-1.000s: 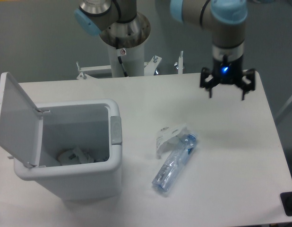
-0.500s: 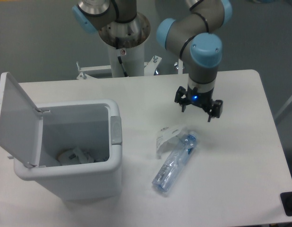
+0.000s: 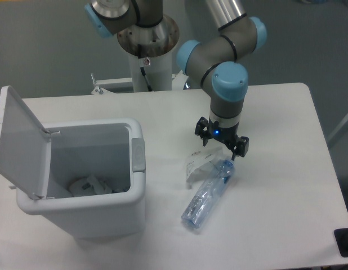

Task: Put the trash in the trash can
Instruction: 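Close the gripper on the plastic bag and lift it, then carry the bag over the trash can and open the gripper, then move the gripper back down over the clear water bottle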

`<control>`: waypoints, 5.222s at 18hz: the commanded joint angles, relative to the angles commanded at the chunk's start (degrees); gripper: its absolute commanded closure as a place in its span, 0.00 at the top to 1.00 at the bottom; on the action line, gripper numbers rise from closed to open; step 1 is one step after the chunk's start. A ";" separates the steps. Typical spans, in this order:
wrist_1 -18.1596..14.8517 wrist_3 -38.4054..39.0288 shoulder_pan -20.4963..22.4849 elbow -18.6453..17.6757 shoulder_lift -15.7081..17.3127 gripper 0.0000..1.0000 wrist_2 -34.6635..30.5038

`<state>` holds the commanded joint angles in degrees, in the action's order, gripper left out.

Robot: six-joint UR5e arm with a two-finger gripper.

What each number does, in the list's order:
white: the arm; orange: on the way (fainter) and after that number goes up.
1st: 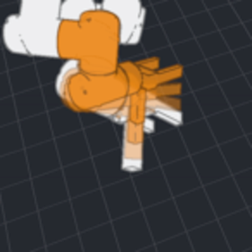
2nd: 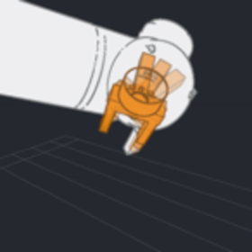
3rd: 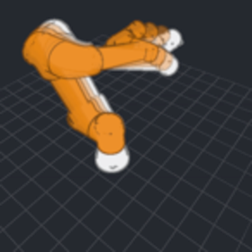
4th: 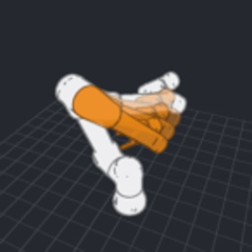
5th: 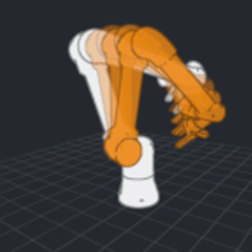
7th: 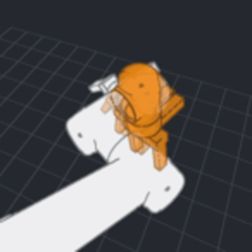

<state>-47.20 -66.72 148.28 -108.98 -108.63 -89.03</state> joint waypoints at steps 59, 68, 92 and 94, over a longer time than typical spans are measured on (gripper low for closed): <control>-7.47 40.17 -14.24 15.47 21.71 1.00 32.70; -7.56 41.15 -1.96 14.94 19.60 1.00 31.90; -3.34 2.91 1.58 10.10 -8.52 1.00 6.42; -3.34 2.65 0.61 10.54 -9.75 1.00 5.54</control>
<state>-50.54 -64.07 148.89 -98.44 -118.38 -83.49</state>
